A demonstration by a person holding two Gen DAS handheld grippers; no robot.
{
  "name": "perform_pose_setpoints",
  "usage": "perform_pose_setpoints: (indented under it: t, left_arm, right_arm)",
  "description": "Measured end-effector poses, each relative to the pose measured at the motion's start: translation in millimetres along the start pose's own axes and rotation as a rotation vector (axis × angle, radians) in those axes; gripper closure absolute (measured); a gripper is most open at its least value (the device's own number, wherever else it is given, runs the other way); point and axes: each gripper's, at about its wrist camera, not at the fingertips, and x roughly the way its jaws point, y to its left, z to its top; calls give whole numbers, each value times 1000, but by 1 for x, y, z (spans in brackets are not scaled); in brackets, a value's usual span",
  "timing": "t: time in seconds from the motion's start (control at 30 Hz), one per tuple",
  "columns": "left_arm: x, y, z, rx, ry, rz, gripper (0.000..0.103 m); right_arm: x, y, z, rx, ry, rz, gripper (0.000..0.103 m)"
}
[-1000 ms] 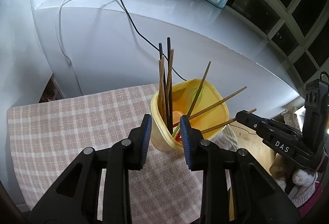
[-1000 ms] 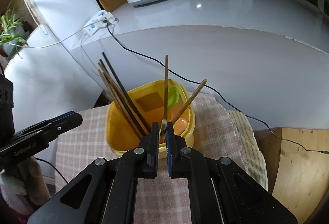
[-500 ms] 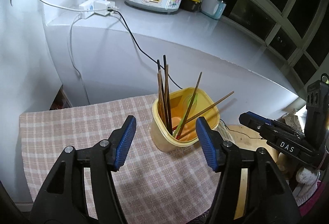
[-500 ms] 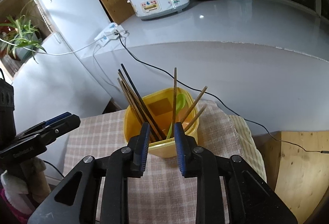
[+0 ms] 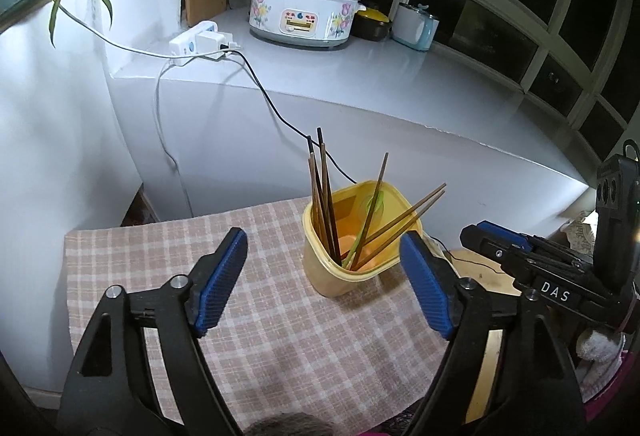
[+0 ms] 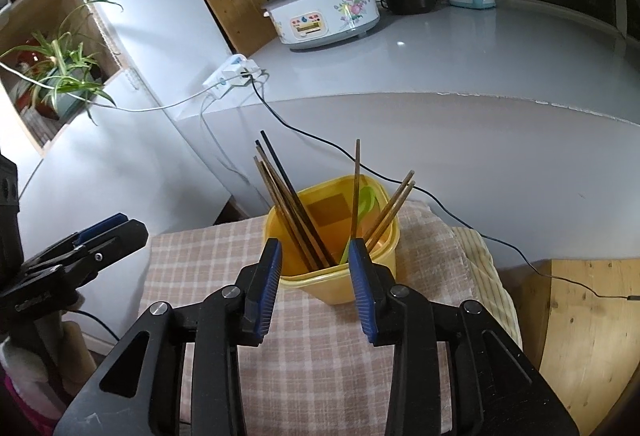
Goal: Organize utensils
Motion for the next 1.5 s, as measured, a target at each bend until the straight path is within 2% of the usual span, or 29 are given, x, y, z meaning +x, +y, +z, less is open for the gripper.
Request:
perform_pose_setpoints:
  t: [0.37,0.5,1.5]
  left_arm:
    - [0,-2,-1,14,29,50,17]
    - [-1,-3,0,25,12,72,3]
    - [-6,0,1,22,13,80,3]
  right_arm:
    - [0,-1,-1,7,5,4,70]
    - [2,-1,0,6,9,3,70]
    - [2,3,-2,12,14,11,70]
